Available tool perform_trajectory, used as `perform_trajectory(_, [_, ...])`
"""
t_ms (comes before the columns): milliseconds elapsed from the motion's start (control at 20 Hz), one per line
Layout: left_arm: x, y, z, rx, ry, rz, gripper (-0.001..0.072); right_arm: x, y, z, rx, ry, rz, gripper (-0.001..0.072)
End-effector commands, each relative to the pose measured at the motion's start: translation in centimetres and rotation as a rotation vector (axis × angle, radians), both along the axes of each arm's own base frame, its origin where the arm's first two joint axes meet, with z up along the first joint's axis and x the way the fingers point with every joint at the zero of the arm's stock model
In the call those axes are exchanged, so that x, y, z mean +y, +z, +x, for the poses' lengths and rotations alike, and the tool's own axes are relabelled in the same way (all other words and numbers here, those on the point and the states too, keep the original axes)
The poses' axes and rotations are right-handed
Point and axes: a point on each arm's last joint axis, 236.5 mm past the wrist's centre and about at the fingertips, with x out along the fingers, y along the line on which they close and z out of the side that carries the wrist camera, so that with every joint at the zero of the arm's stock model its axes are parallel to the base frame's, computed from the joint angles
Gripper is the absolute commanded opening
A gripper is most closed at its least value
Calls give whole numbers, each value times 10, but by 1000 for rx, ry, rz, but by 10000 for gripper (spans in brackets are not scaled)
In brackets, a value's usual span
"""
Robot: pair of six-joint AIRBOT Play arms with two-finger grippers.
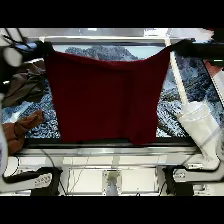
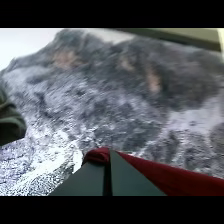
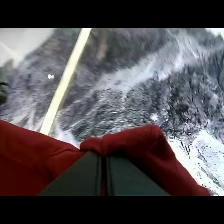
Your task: Fold the shirts.
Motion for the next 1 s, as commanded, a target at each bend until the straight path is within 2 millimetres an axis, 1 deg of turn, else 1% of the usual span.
perform_trajectory(0, [12,-92,48,78,91,-17,12,31,-120,82,78,-158,22,88])
perform_trajectory(50, [8,-104,53,88,91,-51,108,39,-135,92,74,-178,39,263])
perform_trajectory(100, [7,-105,56,77,90,-58,402,45,-145,98,71,-191,50,488])
perform_trajectory(150, [8,-95,59,45,88,-56,639,45,-147,100,68,-193,46,493])
perform_trajectory(200, [13,-78,60,9,92,-49,647,39,-144,98,67,-191,33,492])
perform_trajectory(250, [24,-53,59,-31,106,-34,647,26,-136,93,69,-186,7,492])
perform_trajectory(300, [40,-21,51,-71,132,-15,647,7,-128,84,77,-180,-42,490])
perform_trajectory(350, [63,10,35,-94,161,39,647,-18,-122,70,103,-173,-109,489])
perform_trajectory(400, [87,34,13,-96,196,101,647,-49,-117,48,154,-166,-185,488])
perform_trajectory(450, [116,55,-15,-80,246,174,646,-80,-114,22,223,-166,-251,467])
perform_trajectory(500, [145,68,-44,-52,307,222,646,-107,-111,-5,290,-172,-296,436])
perform_trajectory(550, [171,69,-76,-3,376,239,645,-130,-109,-33,357,-181,-317,435])
perform_trajectory(600, [196,55,-114,71,449,226,614,-145,-107,-58,401,-176,-320,434])
perform_trajectory(650, [210,32,-148,143,499,219,514,-156,-110,-83,441,-176,-308,435])
perform_trajectory(700, [215,-4,-184,217,543,174,468,-161,-115,-102,469,-186,-280,434])
perform_trajectory(750, [209,-46,-214,284,570,103,468,-160,-126,-121,495,-188,-233,435])
perform_trajectory(800, [192,-94,-244,354,589,4,468,-154,-139,-139,520,-180,-181,436])
perform_trajectory(850, [169,-137,-266,408,607,-120,468,-143,-156,-157,556,-161,-128,436])
perform_trajectory(900, [137,-178,-286,476,585,-241,468,-132,-174,-175,606,-157,-72,442])
perform_trajectory(950, [106,-208,-298,530,564,-369,468,-119,-194,-192,661,-150,-15,465])
